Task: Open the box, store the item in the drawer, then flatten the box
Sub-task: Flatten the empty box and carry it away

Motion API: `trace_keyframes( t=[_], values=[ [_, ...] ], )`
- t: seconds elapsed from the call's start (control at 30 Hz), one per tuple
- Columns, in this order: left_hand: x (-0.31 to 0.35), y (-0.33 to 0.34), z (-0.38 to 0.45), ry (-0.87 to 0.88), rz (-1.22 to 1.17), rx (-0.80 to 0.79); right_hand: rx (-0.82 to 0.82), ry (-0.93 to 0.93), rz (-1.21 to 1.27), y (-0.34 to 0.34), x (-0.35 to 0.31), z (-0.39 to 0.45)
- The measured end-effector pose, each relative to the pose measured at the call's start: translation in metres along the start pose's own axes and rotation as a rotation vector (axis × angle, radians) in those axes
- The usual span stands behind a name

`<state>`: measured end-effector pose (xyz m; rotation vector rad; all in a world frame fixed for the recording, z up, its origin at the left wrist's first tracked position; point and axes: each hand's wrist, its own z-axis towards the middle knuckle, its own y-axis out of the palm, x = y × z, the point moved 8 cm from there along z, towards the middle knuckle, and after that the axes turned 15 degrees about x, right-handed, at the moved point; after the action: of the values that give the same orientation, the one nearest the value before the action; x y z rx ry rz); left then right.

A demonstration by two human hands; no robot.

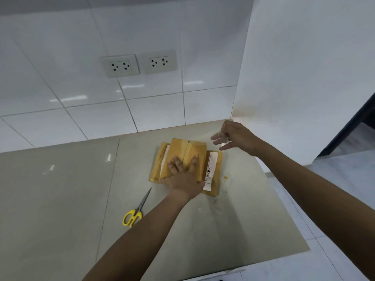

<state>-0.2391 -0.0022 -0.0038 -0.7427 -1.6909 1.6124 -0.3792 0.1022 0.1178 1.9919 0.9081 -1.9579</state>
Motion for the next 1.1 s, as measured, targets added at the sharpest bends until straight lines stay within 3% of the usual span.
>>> trace_keyframes(
  t=[0.33, 0.53, 0.67, 0.77, 0.87, 0.93, 1.0, 1.1],
  values=[
    [0.001, -0.001, 0.000, 0.011, -0.027, -0.004, 0.142, -0.084, 0.163, 0.003, -0.002, -0.005],
    [0.002, 0.004, 0.014, 0.050, 0.032, -0.056, 0.346, -0.104, 0.331, -0.047, -0.010, -0.007],
    [0.006, 0.006, 0.019, 0.054, 0.030, -0.110, 0.495, -0.174, 0.060, -0.092, 0.005, -0.013],
    [0.006, 0.010, 0.022, 0.071, 0.044, -0.118, 0.532, -0.309, -0.340, -0.106, 0.026, -0.025],
    [0.006, 0.012, 0.024, 0.083, 0.042, -0.142, 0.331, -0.428, -0.850, -0.081, 0.065, -0.037],
    [0.006, 0.013, 0.025, 0.088, 0.044, -0.156, 0.149, -0.451, -1.050, -0.053, 0.103, -0.049],
    [0.005, 0.013, 0.026, 0.087, 0.041, -0.164, 0.040, -0.489, -1.126, -0.029, 0.130, -0.063],
    [0.004, 0.013, 0.027, 0.080, 0.018, -0.173, 0.010, -0.493, -1.101, -0.016, 0.144, -0.072]
  ],
)
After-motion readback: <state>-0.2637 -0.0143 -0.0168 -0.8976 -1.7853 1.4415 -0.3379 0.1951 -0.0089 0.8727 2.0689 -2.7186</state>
